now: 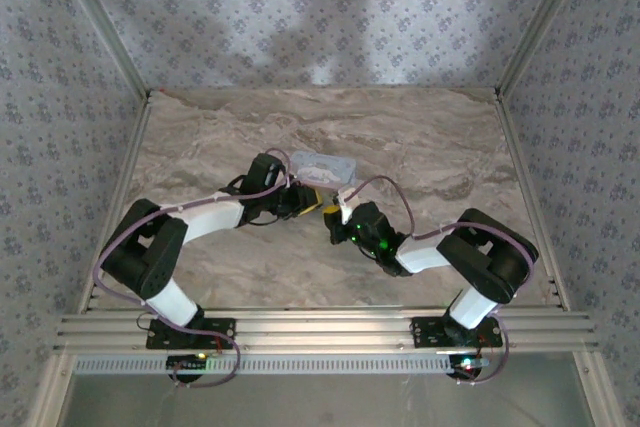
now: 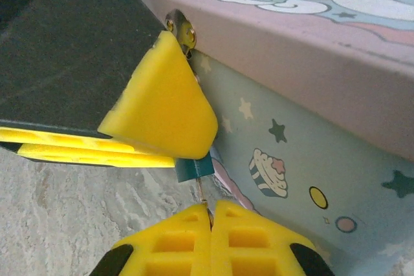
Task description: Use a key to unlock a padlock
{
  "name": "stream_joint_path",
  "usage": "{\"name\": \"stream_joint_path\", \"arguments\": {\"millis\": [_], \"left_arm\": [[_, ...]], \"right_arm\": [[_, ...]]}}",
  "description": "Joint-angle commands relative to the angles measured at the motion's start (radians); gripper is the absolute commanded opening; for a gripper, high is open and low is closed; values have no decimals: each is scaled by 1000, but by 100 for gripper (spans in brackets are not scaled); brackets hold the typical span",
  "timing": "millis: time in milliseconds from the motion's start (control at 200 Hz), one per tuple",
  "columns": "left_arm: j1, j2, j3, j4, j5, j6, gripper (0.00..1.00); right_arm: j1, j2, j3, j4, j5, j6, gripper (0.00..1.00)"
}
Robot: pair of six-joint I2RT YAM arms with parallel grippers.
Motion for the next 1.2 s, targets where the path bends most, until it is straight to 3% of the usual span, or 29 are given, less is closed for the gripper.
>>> {"name": "stream_joint_path", "arguments": {"millis": [0, 714, 1194], "left_arm": [[-27, -44, 30, -12, 73, -18, 17], [-40, -47, 36, -26, 80, -26, 17], [-43, -17, 38, -5, 92, -35, 17]], "right_arm": [[-6, 9, 18, 98, 13, -36, 0], [-99, 30, 62, 171, -171, -1, 0], [-109, 59, 88, 191, -187, 33, 0]]}}
